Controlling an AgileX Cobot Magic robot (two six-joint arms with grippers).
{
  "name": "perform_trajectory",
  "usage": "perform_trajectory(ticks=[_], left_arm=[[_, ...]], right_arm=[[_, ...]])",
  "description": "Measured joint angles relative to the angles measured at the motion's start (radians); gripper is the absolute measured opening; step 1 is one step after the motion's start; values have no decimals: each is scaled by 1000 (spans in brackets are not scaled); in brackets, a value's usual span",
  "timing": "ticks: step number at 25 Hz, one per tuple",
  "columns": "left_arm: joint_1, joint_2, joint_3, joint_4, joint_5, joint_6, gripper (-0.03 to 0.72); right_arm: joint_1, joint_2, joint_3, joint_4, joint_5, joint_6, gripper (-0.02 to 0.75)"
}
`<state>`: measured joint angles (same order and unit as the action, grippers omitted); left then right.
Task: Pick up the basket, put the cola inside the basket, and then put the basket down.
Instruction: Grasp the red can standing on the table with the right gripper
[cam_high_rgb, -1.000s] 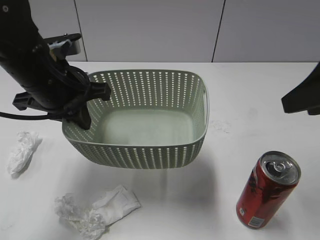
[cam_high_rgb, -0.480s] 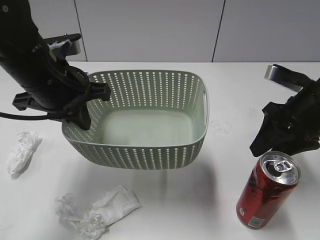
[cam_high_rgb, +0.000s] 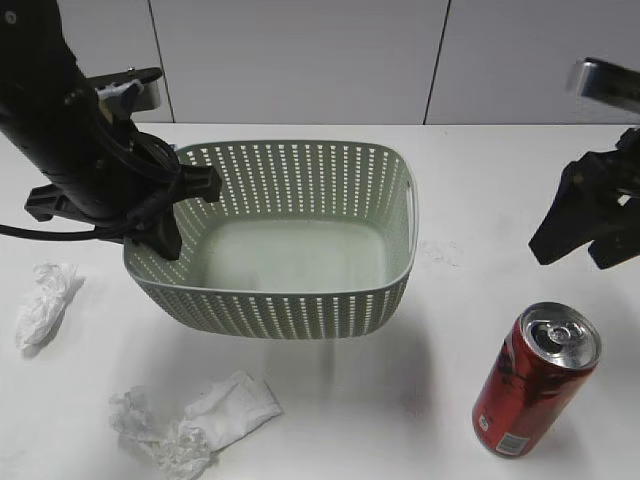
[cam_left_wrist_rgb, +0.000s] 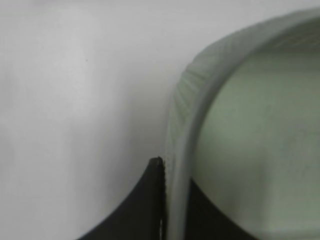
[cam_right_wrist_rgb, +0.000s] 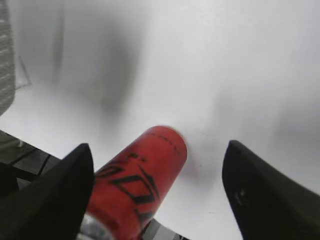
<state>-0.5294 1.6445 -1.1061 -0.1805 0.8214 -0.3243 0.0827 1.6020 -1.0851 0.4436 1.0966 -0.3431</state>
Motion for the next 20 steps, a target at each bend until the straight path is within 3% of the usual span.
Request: perform_trajectory(ticks=[12, 20], left_arm=[[0, 0, 0, -3, 11, 0, -4], [0, 0, 0, -3, 8, 0, -4]], right_arm=[[0, -482, 49, -205, 82, 84, 594], [0, -871, 298, -213, -82, 111, 594]])
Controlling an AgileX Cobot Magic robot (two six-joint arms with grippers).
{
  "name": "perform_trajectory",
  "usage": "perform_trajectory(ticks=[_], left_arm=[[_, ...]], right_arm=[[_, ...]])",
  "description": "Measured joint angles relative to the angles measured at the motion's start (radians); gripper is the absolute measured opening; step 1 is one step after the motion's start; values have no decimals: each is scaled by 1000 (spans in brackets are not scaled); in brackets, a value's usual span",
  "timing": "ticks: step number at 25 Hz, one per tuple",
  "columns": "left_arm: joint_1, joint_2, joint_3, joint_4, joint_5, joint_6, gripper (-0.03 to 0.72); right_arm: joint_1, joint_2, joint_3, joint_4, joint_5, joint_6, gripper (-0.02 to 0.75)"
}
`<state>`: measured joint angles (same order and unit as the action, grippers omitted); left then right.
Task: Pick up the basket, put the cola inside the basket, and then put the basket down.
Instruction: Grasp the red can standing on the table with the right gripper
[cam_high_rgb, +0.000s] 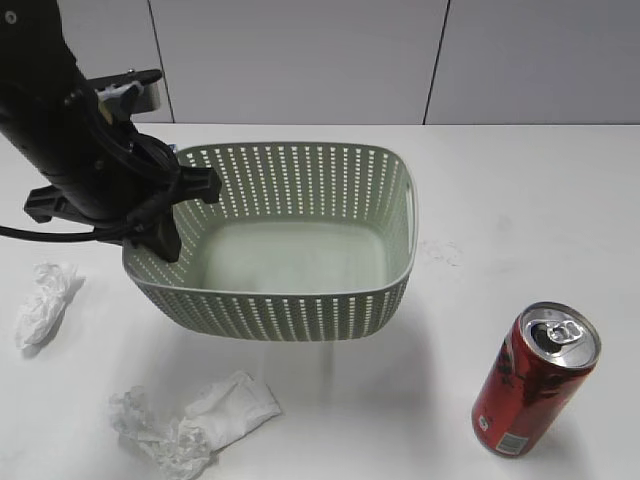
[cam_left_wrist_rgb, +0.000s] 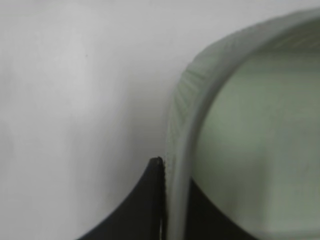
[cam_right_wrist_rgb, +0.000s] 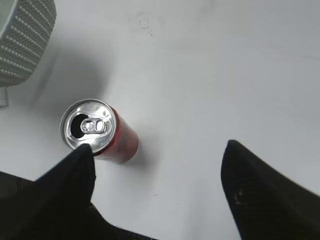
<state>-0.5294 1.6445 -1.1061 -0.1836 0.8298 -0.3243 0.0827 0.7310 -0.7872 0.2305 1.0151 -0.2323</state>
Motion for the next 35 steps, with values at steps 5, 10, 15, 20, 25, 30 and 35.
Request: perform_trajectory(ticks=[5, 10, 15, 20, 25, 30, 35], left_arm=[[0, 0, 0, 0, -2, 0, -4], [0, 0, 0, 0, -2, 0, -4], [0, 0, 0, 1, -2, 0, -4], [-1, 0, 1, 3, 0, 0, -4], [-1, 1, 1, 5, 0, 0, -4], [-1, 21, 1, 5, 1, 0, -4], [-1, 40, 3, 4, 2, 0, -4]], right_arm=[[0, -282, 182, -32, -91, 0, 594], [0, -524, 332, -77, -127, 0, 592], [0, -710, 345, -89, -118, 14, 592], [0, -736, 368, -120, -74, 20, 592], [0, -736, 368, -124, -73, 21, 592], [0, -734, 368, -125, -72, 32, 597], [0, -616, 335, -89, -39, 68, 650]])
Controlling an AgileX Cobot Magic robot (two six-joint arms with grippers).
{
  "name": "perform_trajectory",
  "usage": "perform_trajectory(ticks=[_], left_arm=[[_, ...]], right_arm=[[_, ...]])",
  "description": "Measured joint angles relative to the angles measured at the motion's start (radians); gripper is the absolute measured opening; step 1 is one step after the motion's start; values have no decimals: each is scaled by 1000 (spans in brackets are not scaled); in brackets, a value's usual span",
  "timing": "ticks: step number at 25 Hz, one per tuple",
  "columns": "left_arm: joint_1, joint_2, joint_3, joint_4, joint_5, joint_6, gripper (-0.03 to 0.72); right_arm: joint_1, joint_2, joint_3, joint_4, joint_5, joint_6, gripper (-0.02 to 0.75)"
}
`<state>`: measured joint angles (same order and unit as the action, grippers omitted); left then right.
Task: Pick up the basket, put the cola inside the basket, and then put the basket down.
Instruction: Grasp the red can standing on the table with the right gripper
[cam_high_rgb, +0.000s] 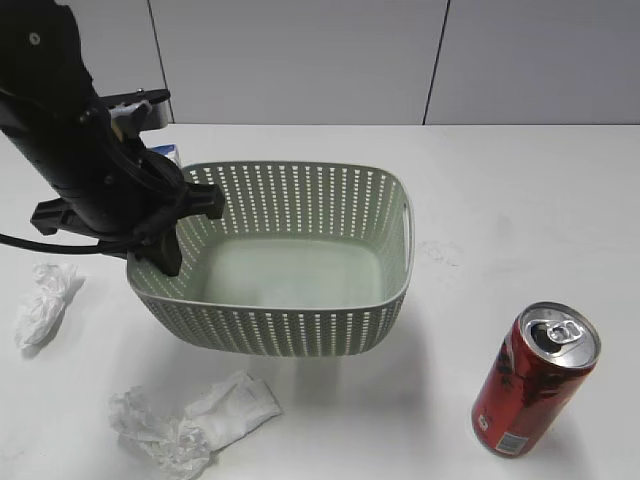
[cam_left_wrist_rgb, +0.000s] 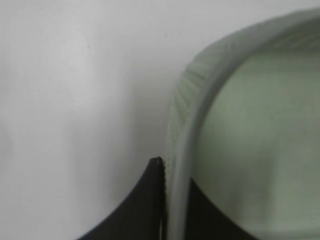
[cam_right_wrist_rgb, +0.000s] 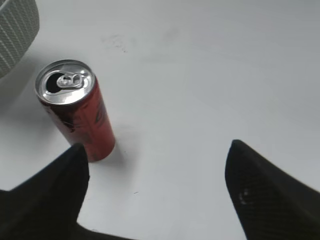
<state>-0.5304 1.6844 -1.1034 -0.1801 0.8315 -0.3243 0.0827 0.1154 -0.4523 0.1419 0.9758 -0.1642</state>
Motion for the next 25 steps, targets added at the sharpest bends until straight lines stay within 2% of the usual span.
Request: perform_trajectory(ticks=[7, 11, 14, 18, 20, 25], left_arm=[[0, 1, 0, 0, 0, 0, -4], [0, 1, 0, 1, -2, 0, -4], [0, 1, 0, 1, -3, 0, -4], [0, 1, 0, 2, -6, 0, -4], [0, 1, 0, 2, -8, 0, -4], [0, 1, 0, 3, -8, 0, -4]], right_arm=[[3, 353, -169, 150, 31, -47, 652], [69, 562, -274, 218, 74, -197, 646], [166, 703, -340, 185, 113, -308, 643], [322, 845, -385, 69, 124, -411, 643], [373, 916, -395, 13, 119, -423, 643], [392, 1069, -420, -50, 86, -446, 643]])
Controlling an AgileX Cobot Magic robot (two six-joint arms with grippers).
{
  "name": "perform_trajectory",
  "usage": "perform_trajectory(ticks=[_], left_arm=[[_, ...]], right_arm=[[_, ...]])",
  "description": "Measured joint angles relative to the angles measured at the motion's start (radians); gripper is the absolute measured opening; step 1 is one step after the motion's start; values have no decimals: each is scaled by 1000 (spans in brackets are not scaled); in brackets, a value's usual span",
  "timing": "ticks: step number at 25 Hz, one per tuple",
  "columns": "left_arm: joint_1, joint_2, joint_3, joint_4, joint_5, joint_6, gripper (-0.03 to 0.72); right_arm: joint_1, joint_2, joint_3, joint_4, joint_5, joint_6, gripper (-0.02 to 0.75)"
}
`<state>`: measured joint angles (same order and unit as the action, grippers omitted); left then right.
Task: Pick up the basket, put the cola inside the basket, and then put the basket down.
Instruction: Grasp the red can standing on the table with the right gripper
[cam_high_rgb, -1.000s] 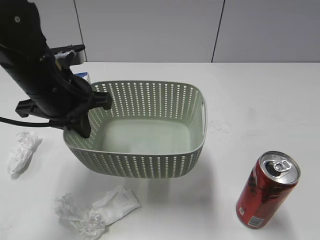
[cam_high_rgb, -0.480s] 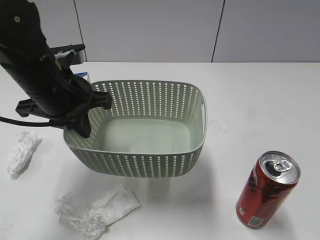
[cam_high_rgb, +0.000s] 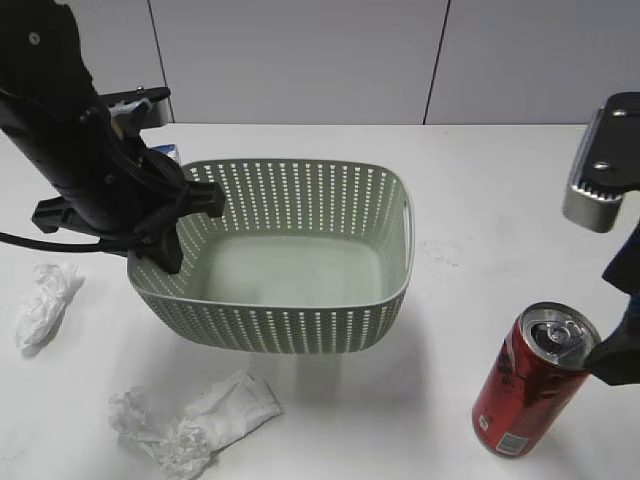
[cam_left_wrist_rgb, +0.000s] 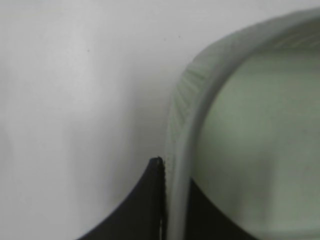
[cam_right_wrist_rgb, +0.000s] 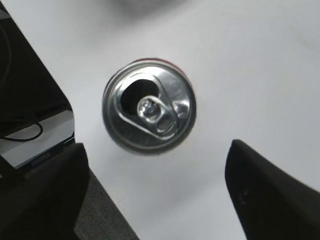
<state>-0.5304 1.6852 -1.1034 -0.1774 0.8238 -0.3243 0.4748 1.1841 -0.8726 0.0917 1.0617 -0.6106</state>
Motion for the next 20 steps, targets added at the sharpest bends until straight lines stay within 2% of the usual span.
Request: perform_trajectory(ticks=[6, 12, 20], left_arm=[[0, 0, 0, 1, -1, 0, -4], [0, 0, 0, 1, -14, 0, -4], [0, 0, 0, 1, -16, 0, -4]], right_arm=[[0, 114, -10, 8, -72, -34, 643], [0, 163, -18, 85, -105, -62, 643], [0, 193, -13, 62, -132, -64, 634]])
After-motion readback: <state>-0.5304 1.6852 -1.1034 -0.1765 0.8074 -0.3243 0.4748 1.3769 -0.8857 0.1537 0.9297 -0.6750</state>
